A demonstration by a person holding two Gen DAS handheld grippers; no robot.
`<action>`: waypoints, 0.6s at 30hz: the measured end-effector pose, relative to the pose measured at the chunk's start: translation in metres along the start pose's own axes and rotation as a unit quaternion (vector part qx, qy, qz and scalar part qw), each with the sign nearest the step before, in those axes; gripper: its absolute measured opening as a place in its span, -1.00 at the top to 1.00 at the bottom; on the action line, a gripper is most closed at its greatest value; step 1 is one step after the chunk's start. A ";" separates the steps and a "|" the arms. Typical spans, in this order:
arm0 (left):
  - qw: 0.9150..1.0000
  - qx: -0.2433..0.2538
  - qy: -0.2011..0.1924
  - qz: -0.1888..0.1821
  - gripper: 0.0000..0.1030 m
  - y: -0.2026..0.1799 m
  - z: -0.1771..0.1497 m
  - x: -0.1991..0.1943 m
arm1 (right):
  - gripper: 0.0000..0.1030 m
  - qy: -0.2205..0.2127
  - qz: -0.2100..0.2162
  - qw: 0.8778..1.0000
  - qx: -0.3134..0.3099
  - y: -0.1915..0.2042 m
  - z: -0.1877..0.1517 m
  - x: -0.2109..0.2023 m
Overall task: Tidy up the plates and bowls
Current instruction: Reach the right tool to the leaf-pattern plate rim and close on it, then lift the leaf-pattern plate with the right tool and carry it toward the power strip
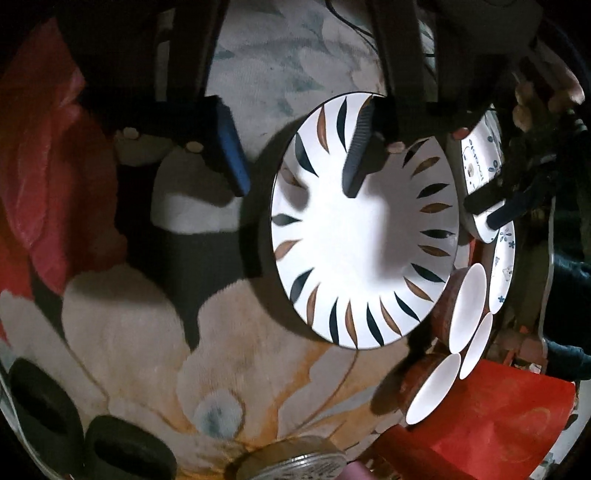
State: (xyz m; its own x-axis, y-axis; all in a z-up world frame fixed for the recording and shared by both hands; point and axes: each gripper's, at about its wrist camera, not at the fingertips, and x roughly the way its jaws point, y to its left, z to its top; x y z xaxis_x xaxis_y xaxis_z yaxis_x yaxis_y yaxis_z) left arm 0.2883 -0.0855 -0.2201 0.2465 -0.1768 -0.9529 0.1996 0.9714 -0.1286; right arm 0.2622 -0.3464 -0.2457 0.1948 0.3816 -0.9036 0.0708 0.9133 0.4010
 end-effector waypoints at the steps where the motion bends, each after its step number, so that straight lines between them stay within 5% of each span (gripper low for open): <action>1: 1.000 -0.003 0.002 -0.007 -0.14 0.001 0.000 0.004 | 0.08 0.000 0.003 1.000 0.000 0.000 -0.001 0.002; 9: 1.000 -0.011 0.021 -0.016 0.39 0.010 0.008 0.032 | 0.29 -0.010 0.012 1.000 -0.007 0.000 0.003 -0.002; 14: 0.999 0.005 0.040 -0.015 0.52 0.007 0.009 0.046 | 0.40 0.004 0.009 1.000 0.000 -0.003 0.002 0.009; 18: 0.999 0.007 0.039 -0.015 0.59 0.007 0.007 0.044 | 0.71 0.008 -0.011 1.000 -0.012 -0.001 -0.001 0.016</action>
State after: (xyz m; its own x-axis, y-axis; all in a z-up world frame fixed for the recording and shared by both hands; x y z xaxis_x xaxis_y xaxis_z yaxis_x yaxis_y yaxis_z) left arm 0.3071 -0.0876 -0.2612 0.1648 -0.1925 -0.9674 0.2187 0.9635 -0.1545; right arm 0.2644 -0.3408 -0.2610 0.1774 0.3626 -0.9149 0.0518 0.9249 0.3766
